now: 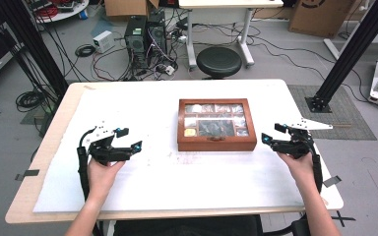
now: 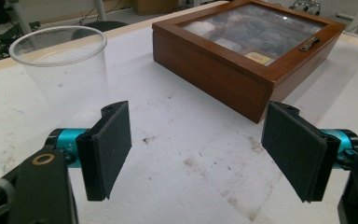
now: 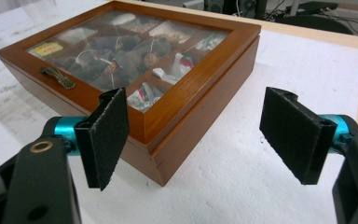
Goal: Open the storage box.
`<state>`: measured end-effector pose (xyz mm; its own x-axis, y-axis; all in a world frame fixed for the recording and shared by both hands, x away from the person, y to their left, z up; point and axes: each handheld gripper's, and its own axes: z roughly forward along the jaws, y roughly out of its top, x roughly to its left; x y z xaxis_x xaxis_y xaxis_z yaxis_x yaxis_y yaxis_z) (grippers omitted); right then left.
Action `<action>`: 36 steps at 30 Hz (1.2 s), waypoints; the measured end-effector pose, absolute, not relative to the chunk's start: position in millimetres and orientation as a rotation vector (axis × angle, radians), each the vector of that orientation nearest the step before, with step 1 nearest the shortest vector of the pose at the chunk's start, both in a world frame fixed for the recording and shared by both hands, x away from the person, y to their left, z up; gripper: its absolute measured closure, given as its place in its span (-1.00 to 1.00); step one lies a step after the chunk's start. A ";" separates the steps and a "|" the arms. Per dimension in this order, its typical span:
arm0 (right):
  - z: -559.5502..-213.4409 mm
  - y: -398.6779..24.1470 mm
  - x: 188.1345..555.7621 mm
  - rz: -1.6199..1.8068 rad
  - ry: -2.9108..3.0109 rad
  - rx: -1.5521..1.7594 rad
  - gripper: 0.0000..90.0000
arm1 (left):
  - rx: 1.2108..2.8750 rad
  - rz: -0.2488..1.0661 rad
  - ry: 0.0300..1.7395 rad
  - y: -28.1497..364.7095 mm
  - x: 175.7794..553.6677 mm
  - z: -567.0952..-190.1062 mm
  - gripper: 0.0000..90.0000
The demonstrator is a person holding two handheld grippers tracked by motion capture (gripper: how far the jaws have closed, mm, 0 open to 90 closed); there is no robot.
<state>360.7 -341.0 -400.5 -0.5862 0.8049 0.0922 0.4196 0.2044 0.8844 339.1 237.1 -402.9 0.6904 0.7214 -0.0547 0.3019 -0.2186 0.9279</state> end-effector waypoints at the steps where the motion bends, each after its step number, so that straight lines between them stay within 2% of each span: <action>1: -400.9 -340.4 360.7 1.346 2.102 1.146 -0.46 | 1.805 0.476 0.812 237.1 339.3 -403.1 -0.46; 21: -413.7 -325.7 369.2 1.285 2.299 1.101 -0.36 | 1.816 0.480 0.826 237.0 339.3 -404.7 -0.46; 30: -419.4 -319.8 371.7 1.211 2.375 1.066 -0.07 | 1.825 0.479 0.829 236.6 339.7 -405.6 -0.46; 36: -421.5 -315.8 372.9 1.163 2.399 1.043 -0.01 | 1.831 0.479 0.831 235.8 340.0 -406.2 -0.46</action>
<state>372.9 -315.8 -421.5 -0.7012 0.7105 0.0596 0.4868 0.4159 0.7682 340.0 235.8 -406.2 0.6820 0.7296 -0.0504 0.3218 -0.2375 0.9166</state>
